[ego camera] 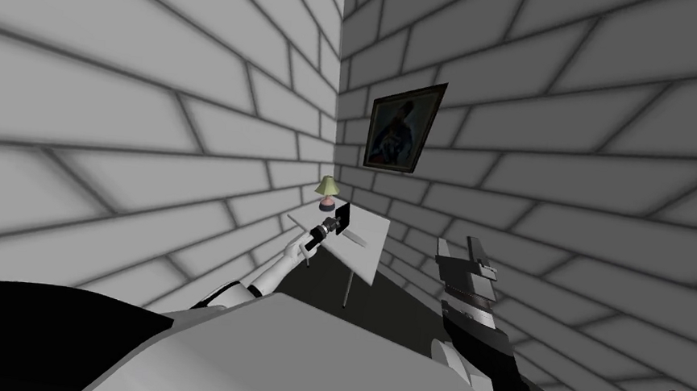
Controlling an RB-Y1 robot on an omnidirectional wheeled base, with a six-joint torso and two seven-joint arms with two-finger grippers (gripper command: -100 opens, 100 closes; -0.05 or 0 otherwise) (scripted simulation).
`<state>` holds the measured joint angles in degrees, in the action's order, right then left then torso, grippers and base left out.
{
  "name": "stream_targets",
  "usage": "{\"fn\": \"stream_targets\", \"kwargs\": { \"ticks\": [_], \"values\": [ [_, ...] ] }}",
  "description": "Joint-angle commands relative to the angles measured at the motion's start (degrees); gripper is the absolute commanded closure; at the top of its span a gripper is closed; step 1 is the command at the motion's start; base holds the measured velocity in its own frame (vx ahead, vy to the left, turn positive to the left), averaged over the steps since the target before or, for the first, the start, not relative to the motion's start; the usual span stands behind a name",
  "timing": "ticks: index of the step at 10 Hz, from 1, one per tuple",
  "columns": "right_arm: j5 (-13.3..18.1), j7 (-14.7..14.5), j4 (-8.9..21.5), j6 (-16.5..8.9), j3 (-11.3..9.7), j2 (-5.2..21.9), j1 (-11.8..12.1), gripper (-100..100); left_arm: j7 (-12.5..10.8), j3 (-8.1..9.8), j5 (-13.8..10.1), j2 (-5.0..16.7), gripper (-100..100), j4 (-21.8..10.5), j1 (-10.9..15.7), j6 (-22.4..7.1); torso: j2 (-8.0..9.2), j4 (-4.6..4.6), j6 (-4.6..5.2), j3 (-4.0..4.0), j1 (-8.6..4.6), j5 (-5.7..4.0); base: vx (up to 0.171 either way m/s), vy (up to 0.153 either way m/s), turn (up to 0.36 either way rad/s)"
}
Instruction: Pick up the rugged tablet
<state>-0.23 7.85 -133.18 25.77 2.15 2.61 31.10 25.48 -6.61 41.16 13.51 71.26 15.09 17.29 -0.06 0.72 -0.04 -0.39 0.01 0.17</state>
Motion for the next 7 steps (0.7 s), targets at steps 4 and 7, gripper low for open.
{"fn": "stream_targets", "kwargs": {
  "ticks": [4,7],
  "values": [
    [0.00,0.00,0.00,0.00,0.00,0.00,-0.01,0,-0.62,2.70,-1.98,3.56,100,3.71,-6.30,0.05,-0.07,0.41,-0.17,-0.24,0.30,0.16,0.002,-0.025,-0.134],
    [0.00,0.00,0.00,0.00,0.01,0.00,0.01,0,-0.74,5.23,-3.61,6.11,100,7.71,-10.32,0.16,-0.12,0.58,-0.27,-0.35,0.38,0.20,0.008,-0.025,-0.140]
  ]
}}
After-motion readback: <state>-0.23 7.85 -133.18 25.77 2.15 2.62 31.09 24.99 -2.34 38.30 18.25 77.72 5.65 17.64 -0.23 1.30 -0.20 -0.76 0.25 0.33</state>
